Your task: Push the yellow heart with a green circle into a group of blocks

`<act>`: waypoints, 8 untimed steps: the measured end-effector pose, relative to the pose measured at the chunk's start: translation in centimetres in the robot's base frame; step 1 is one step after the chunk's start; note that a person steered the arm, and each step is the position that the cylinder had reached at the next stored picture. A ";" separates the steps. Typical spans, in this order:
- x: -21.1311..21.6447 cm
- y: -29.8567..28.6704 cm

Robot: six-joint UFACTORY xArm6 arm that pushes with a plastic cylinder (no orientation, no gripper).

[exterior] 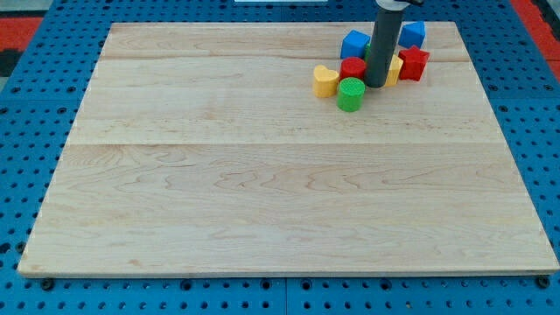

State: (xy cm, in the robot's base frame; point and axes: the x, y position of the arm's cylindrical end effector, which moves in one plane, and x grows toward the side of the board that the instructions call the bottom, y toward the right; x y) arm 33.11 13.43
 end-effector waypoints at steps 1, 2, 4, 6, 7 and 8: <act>6.3 -0.2; 4.2 -5.5; 1.7 -6.6; -1.3 -11.8; -0.3 -10.1; -0.3 -10.1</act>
